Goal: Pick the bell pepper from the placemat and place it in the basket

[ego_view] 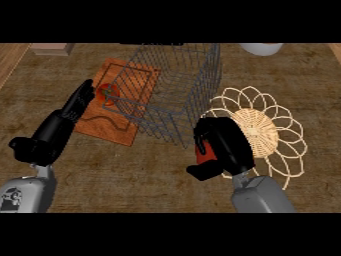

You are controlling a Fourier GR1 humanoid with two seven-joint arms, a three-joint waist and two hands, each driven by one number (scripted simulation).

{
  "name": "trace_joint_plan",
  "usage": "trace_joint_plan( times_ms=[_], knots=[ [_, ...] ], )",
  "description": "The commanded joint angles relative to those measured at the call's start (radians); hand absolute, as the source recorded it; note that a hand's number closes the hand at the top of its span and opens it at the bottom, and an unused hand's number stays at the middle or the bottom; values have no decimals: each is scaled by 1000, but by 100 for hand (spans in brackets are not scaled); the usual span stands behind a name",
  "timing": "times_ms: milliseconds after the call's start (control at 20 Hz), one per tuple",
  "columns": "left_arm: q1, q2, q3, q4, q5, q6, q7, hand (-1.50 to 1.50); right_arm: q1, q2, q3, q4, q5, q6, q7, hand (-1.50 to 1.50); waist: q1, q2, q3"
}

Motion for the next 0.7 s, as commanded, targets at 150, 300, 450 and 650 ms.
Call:
trace_joint_plan(
  times_ms=[150, 300, 450, 650],
  knots=[
    [7, 6, 0, 21, -7, -4, -9, 0, -27, 27, 231, -239, -147, -261, 360, 150, 2, -2, -4],
    [1, 24, 16, 21, -7, -6, -13, 0, -96, 27, 316, -279, -95, -334, 573, 150, 6, 1, -8],
    [-5, 12, 10, 28, -3, -4, -7, 0, -175, 28, 380, -288, 7, -376, 750, 150, -4, -1, -11],
    [-7, -5, -17, 20, -15, -4, -13, 0, -353, 28, 417, -263, 101, -374, 1021, 150, 0, 7, -9]
  ],
)
